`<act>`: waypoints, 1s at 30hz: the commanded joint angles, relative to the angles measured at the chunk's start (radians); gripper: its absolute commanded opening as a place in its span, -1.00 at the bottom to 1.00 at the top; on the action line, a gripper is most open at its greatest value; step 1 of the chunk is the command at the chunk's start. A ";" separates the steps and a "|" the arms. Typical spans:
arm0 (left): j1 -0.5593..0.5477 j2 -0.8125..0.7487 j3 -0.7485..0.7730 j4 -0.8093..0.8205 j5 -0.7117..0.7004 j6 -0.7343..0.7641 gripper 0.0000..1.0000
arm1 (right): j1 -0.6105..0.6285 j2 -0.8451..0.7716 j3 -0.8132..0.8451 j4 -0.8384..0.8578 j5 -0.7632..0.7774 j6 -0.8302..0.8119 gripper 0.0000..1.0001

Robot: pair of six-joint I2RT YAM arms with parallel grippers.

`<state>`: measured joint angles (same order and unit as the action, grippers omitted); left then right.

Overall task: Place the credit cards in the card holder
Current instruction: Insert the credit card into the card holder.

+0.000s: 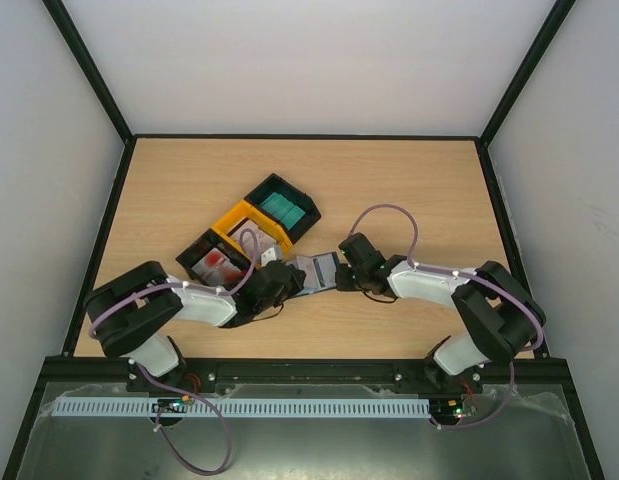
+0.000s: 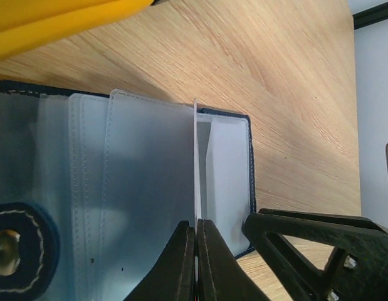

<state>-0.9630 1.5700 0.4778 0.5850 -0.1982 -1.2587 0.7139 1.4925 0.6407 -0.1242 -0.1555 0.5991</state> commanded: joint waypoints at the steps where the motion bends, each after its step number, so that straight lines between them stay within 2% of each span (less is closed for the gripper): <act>1: -0.008 0.035 0.006 0.052 -0.018 -0.034 -0.95 | 0.007 0.008 -0.014 -0.010 -0.015 0.032 -0.44; 12: -0.019 0.104 -0.015 0.172 0.010 -0.071 -0.95 | 0.006 0.019 -0.048 0.023 -0.041 0.079 -0.46; 25: -0.031 0.180 0.003 0.182 0.017 -0.119 -0.95 | 0.006 0.034 -0.052 0.034 -0.042 0.097 -0.53; 30: -0.031 0.177 0.002 0.159 -0.029 -0.115 -0.95 | 0.006 0.032 -0.056 0.033 -0.044 0.100 -0.53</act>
<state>-0.9848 1.7294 0.4778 0.7860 -0.1837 -1.3777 0.7139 1.4944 0.6140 -0.0555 -0.1848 0.6846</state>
